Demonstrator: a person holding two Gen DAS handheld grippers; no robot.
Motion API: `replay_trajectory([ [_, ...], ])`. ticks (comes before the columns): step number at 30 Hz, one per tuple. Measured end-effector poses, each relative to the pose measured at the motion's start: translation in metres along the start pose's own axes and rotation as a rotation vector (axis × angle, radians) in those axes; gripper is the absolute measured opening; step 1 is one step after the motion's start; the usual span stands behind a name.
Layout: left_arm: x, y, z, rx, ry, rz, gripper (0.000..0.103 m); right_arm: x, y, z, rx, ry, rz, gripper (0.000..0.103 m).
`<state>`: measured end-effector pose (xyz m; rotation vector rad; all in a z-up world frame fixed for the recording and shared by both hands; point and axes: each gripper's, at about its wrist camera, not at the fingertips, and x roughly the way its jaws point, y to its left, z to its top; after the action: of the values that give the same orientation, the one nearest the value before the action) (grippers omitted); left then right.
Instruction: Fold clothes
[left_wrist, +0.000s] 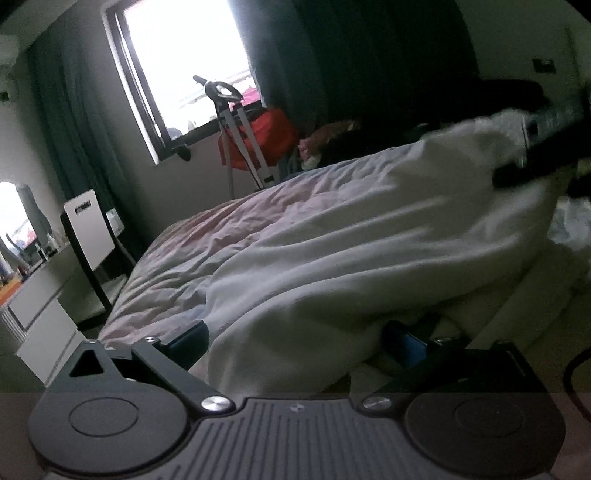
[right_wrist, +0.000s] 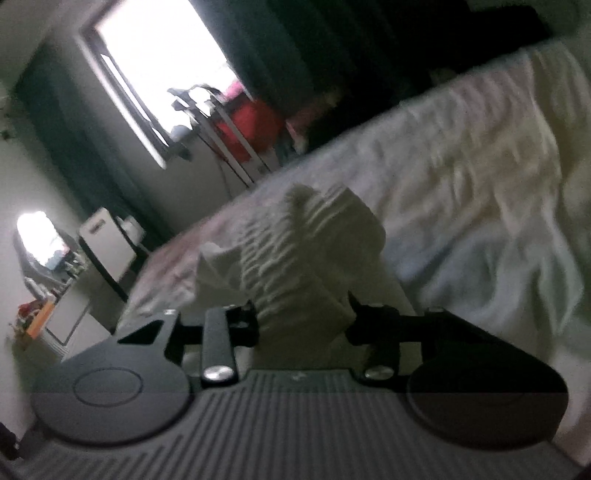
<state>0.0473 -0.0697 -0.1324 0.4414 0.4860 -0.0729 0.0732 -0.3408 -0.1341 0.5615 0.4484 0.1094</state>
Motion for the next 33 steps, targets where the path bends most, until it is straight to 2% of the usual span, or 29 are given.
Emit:
replay_trajectory([
  [5, -0.001, -0.008, -0.002, 0.048, -0.059, 0.036, 0.103, -0.024, 0.004, 0.017, -0.023, -0.138, 0.103, 0.041],
  [9, 0.001, -0.019, 0.0, 0.089, -0.101, 0.104, 0.103, -0.02, -0.008, 0.024, 0.0, -0.127, 0.086, 0.041],
  [11, 0.001, -0.022, 0.001, 0.096, -0.109, 0.132, 0.099, -0.01, -0.018, 0.023, 0.029, -0.097, 0.057, 0.041],
  [14, 0.001, -0.024, 0.001, 0.1, -0.103, 0.088, 0.085, 0.001, -0.03, 0.02, 0.07, -0.047, 0.008, 0.041],
  [16, 0.0, -0.024, -0.001, 0.107, -0.102, 0.051, 0.067, 0.007, -0.036, 0.018, 0.086, -0.013, -0.025, 0.042],
  [17, 0.0, -0.025, -0.001, 0.111, -0.101, 0.033, 0.065, 0.008, -0.037, 0.015, 0.085, 0.0, -0.042, 0.042],
  [19, -0.004, -0.027, -0.003, 0.127, -0.113, 0.008, 0.045, 0.01, -0.038, 0.011, 0.081, 0.018, -0.069, 0.043],
  [20, -0.006, -0.026, -0.003, 0.129, -0.12, 0.0, 0.042, 0.011, -0.038, 0.009, 0.079, 0.024, -0.079, 0.043],
  [22, -0.012, -0.024, -0.002, 0.122, -0.128, -0.021, 0.024, 0.01, -0.039, 0.006, 0.078, 0.019, -0.088, 0.044],
  [24, -0.019, -0.019, -0.002, 0.105, -0.13, -0.05, 0.017, 0.006, -0.036, 0.005, 0.054, -0.003, -0.088, 0.044],
  [26, -0.024, -0.013, -0.002, 0.074, -0.116, -0.09, 0.015, 0.005, -0.034, 0.004, 0.032, -0.016, -0.092, 0.044],
  [30, -0.025, -0.006, -0.006, 0.05, -0.057, -0.175, 0.014, 0.014, -0.046, -0.005, 0.078, 0.074, -0.164, 0.051],
  [32, -0.021, -0.008, -0.009, 0.064, -0.024, -0.192, 0.014, 0.015, -0.058, -0.009, 0.151, 0.124, -0.193, 0.07],
  [33, -0.019, -0.008, -0.01, 0.07, -0.014, -0.196, 0.014, 0.012, -0.063, -0.008, 0.194, 0.139, -0.202, 0.074],
])
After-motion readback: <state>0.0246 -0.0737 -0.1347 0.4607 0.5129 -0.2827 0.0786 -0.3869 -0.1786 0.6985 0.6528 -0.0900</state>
